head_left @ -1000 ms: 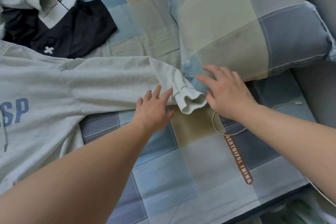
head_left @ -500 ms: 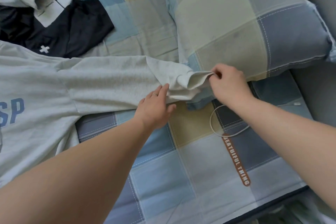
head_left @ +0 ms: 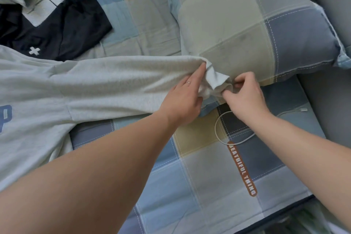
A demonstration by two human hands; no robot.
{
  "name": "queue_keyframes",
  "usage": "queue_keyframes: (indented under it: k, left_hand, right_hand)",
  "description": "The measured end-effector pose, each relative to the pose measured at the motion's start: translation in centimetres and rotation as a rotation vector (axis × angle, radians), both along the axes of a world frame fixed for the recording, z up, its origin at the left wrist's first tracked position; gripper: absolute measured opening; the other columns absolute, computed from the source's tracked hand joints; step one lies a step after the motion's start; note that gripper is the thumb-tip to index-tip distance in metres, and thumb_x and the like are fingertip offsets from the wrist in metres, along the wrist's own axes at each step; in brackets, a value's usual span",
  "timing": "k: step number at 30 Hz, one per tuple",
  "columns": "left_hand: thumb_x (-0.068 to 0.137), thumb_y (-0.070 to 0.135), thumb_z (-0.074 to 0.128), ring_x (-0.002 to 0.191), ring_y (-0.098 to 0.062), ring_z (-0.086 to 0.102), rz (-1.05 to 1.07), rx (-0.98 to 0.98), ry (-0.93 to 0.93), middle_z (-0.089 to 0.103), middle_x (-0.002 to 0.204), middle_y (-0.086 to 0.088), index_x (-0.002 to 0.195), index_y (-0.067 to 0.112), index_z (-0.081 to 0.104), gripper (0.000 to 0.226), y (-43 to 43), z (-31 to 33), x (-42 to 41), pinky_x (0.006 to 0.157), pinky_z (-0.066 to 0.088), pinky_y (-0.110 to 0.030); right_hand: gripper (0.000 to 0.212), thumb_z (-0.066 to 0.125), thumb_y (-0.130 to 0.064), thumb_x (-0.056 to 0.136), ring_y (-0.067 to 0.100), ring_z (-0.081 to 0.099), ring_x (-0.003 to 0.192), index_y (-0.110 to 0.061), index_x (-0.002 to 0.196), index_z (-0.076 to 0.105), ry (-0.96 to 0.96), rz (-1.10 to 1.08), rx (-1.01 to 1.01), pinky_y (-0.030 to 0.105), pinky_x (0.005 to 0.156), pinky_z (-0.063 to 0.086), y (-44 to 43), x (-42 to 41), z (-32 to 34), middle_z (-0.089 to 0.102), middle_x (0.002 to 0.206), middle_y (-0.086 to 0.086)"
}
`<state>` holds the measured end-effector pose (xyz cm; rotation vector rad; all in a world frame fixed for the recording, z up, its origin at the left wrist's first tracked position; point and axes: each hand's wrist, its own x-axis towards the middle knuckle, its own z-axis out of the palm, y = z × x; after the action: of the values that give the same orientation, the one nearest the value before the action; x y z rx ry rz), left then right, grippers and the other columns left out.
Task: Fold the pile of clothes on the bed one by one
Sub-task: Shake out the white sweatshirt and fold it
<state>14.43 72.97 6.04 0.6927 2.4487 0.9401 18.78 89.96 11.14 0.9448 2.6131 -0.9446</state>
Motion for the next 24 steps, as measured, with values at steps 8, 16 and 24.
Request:
queue_keyframes:
  k: [8,16,24]
  left_hand:
    - [0.093,0.012,0.043,0.153,-0.013,0.018,-0.11,-0.036,0.018,0.02,0.167,0.006,0.161,0.035,-0.003,0.085,-0.7,1.9,-1.8,0.121,0.027,-0.033]
    - [0.101,0.048,0.044,0.156,-0.022,0.002,-0.082,-0.114,-0.046,-0.016,0.168,0.008,0.157,0.045,-0.01,0.078,1.1,0.4,-2.0,0.124,0.016,-0.046]
    - [0.1,0.042,0.048,0.154,-0.024,0.012,-0.023,-0.178,0.002,-0.004,0.17,0.005,0.159,0.043,-0.001,0.077,-4.4,1.3,1.1,0.118,0.024,-0.043]
  right_hand:
    - [0.031,0.065,-0.043,0.091,0.021,0.049,0.084,-0.021,0.105,0.047,0.107,0.098,0.235,0.032,0.063,0.035,-0.9,-1.7,-0.1,0.047,0.109,-0.001]
    - [0.031,0.05,-0.031,0.099,0.029,0.057,0.08,-0.011,0.077,0.058,0.136,-0.016,0.189,0.033,0.059,0.035,1.3,-3.0,0.8,0.06,0.074,0.002]
    - [0.009,0.06,-0.02,0.095,0.013,0.054,0.083,-0.015,0.102,0.058,0.384,0.25,0.066,0.03,0.074,0.042,-5.1,1.7,2.5,0.058,0.092,-0.003]
